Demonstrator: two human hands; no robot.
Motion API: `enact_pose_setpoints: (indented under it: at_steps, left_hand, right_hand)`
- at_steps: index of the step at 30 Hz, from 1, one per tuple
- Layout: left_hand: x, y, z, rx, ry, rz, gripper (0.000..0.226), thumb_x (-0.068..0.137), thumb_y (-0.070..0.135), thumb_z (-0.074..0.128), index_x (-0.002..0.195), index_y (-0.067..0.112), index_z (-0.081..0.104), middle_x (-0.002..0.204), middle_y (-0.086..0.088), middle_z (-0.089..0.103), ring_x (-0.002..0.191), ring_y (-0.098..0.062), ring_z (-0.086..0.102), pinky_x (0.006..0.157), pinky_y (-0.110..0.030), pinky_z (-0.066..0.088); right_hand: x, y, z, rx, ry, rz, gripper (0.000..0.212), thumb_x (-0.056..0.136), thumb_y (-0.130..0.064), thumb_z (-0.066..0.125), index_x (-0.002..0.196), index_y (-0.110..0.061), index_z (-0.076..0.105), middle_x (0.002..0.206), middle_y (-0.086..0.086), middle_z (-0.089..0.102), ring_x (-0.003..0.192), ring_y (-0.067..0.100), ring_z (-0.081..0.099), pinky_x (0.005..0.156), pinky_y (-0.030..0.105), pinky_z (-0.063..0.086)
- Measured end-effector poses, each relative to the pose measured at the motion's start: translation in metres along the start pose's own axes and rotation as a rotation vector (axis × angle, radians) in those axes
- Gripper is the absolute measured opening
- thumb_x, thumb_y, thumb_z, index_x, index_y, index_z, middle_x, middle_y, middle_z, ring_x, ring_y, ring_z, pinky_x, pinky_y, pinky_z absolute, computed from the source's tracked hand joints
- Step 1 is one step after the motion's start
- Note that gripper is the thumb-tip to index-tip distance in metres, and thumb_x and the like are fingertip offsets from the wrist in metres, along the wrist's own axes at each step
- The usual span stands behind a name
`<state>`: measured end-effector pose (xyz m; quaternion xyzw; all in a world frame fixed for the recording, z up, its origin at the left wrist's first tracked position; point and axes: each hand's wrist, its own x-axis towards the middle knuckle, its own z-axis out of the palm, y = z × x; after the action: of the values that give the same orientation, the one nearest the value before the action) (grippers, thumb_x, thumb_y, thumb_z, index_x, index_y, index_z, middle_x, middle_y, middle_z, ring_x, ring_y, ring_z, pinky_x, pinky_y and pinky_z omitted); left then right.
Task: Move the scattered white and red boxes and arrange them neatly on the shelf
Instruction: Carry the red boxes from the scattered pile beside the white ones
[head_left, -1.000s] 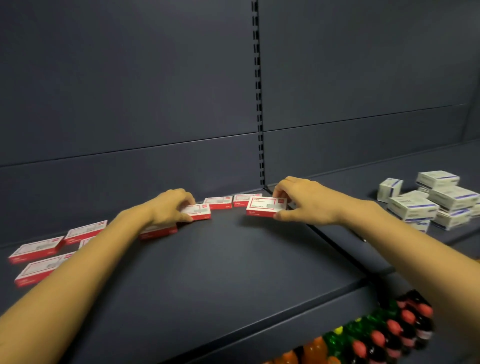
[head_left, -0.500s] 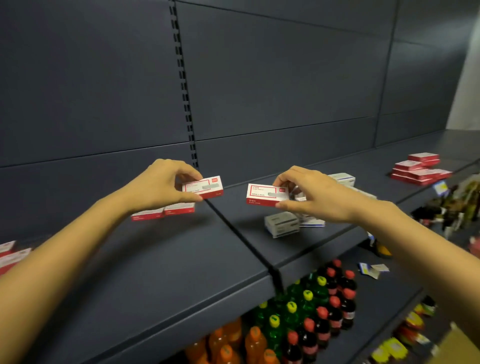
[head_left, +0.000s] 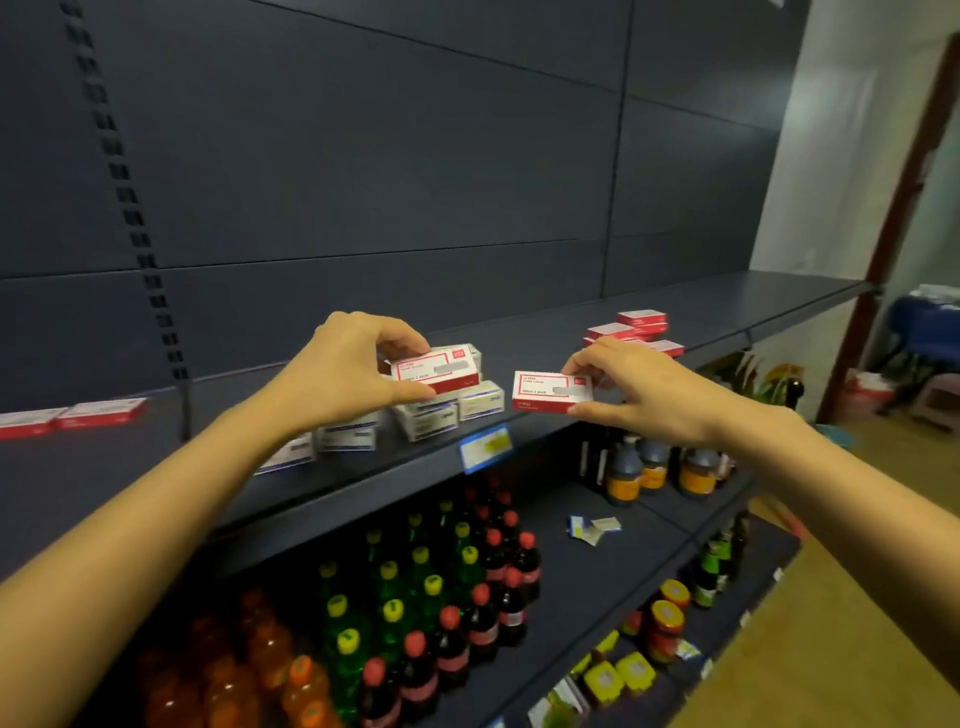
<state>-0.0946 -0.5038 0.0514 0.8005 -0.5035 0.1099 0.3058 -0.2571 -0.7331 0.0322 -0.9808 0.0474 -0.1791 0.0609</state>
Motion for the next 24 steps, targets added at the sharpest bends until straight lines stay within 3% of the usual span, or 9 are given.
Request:
enact_pose_setpoints:
  at_steps: [6, 12, 17, 24]
  left_hand:
    - [0.049, 0.049, 0.066, 0.045, -0.047, 0.037, 0.042, 0.067, 0.031, 0.078, 0.105, 0.017, 0.066, 0.104, -0.002, 0.07, 0.082, -0.009, 0.058, 0.07, -0.02, 0.049]
    - [0.106, 0.077, 0.121, 0.042, -0.099, 0.064, 0.044, 0.068, 0.034, 0.077, 0.106, 0.016, 0.064, 0.108, -0.004, 0.069, 0.087, -0.01, 0.06, 0.078, -0.027, 0.053]
    - [0.16, 0.086, 0.168, 0.051, -0.109, 0.073, 0.044, 0.069, 0.035, 0.076, 0.107, 0.014, 0.064, 0.108, -0.004, 0.069, 0.09, -0.013, 0.062, 0.084, -0.032, 0.053]
    - [0.23, 0.084, 0.213, 0.09, -0.097, 0.013, 0.039, 0.069, 0.032, 0.077, 0.102, 0.012, 0.067, 0.106, -0.005, 0.071, 0.094, -0.02, 0.064, 0.091, -0.04, 0.05]
  right_hand:
    - [-0.031, 0.073, -0.017, -0.046, 0.018, 0.073, 0.041, 0.086, -0.038, 0.059, 0.122, -0.021, 0.049, 0.121, -0.001, 0.053, 0.102, 0.013, 0.051, 0.084, 0.023, 0.042]
    - [-0.041, 0.145, -0.023, -0.065, 0.037, 0.117, 0.044, 0.087, -0.039, 0.059, 0.124, -0.02, 0.047, 0.121, -0.001, 0.051, 0.098, 0.007, 0.045, 0.084, 0.021, 0.039]
    - [-0.023, 0.209, -0.021, -0.078, 0.025, 0.132, 0.045, 0.087, -0.04, 0.057, 0.127, -0.021, 0.046, 0.123, -0.001, 0.051, 0.107, 0.013, 0.049, 0.089, 0.025, 0.042]
    - [0.021, 0.29, -0.017, -0.012, 0.024, 0.1, 0.039, 0.086, -0.036, 0.06, 0.12, -0.021, 0.049, 0.118, -0.002, 0.053, 0.106, 0.012, 0.05, 0.09, 0.028, 0.044]
